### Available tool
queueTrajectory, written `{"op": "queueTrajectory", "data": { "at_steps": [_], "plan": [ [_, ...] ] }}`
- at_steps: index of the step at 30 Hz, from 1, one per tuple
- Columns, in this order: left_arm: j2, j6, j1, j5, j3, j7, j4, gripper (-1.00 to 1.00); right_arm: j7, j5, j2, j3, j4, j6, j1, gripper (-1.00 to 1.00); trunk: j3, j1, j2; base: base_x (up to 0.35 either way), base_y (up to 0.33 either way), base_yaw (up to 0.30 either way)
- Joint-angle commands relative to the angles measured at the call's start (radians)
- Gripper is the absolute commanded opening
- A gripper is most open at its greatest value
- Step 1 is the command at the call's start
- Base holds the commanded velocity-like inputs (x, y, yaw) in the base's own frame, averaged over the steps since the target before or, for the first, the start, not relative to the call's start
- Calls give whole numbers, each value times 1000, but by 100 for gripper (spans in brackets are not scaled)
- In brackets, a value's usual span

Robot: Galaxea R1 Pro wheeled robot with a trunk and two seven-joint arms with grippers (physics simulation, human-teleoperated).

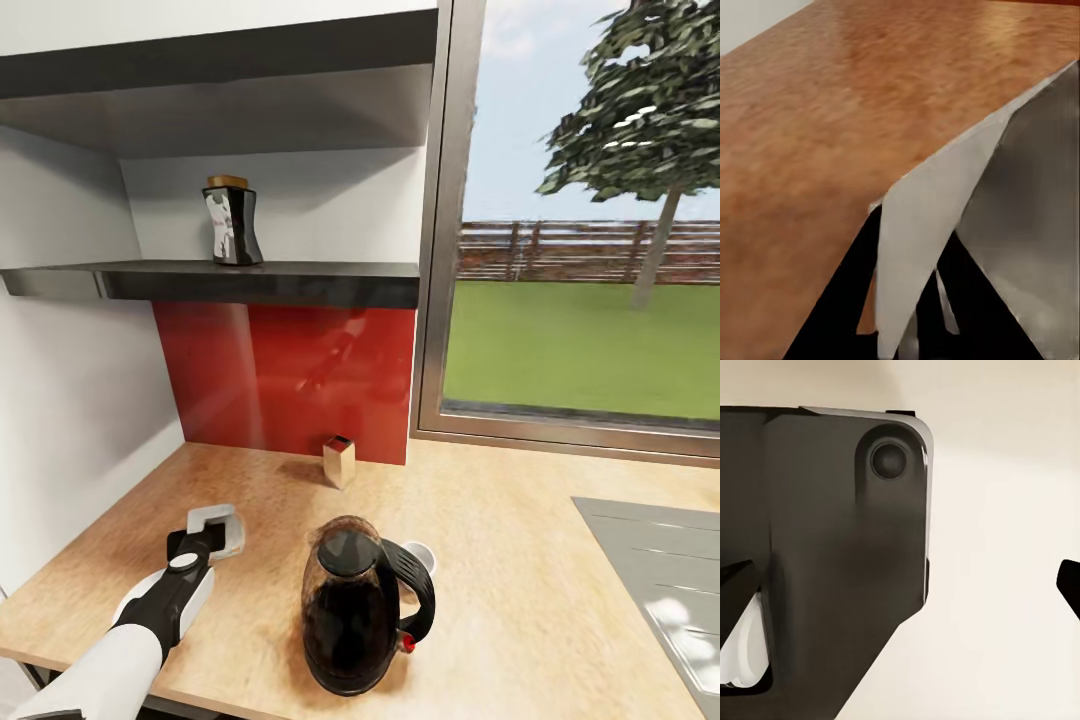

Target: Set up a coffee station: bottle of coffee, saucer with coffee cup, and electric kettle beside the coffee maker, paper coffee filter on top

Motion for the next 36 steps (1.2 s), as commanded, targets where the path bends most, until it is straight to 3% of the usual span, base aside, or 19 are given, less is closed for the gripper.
{"op": "queueTrajectory", "data": {
  "at_steps": [1,36],
  "plan": [
    [-1,-2,0,1,3,-1,2,-100,1,1,0,0,1,-3,0,100,-1,0,0,0,0,0],
    [-1,-2,0,5,4,-1,2,-100,1,0,-1,0,1,-3,0,100,-1,0,0,0,0,0]
  ]
}}
